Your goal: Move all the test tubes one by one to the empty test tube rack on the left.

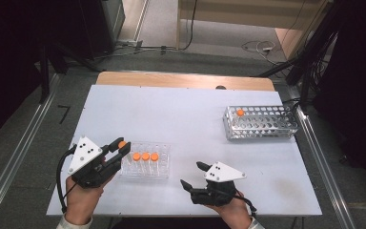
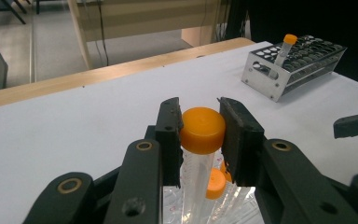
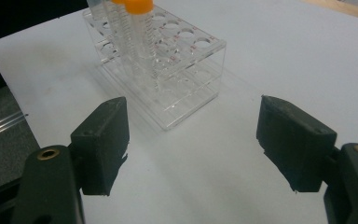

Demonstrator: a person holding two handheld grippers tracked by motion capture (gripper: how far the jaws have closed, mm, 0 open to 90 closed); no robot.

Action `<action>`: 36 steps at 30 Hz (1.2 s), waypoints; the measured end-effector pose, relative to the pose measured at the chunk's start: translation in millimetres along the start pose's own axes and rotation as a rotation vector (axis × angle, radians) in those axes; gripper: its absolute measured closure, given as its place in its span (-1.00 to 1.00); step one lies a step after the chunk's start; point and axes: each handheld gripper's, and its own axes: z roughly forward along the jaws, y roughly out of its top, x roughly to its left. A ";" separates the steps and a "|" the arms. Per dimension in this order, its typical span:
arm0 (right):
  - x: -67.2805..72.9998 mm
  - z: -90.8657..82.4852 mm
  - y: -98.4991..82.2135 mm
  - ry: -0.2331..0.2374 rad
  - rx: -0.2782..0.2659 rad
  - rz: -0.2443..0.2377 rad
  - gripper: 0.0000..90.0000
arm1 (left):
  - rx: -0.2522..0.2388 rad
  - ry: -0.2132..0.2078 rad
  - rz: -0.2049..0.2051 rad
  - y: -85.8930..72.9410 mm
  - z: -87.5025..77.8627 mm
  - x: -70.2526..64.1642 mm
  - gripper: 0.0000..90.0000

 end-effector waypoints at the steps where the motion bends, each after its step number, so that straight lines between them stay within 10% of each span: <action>1: 0.0 0.1 0.0 0.000 0.001 -0.001 -0.47 | -0.002 0.001 -0.002 -0.3 0.8 0.4 0.55; 36: -0.2 0.7 -0.7 -0.001 0.004 -0.005 -0.47 | 0.034 0.018 -0.045 -18.5 14.6 5.7 0.44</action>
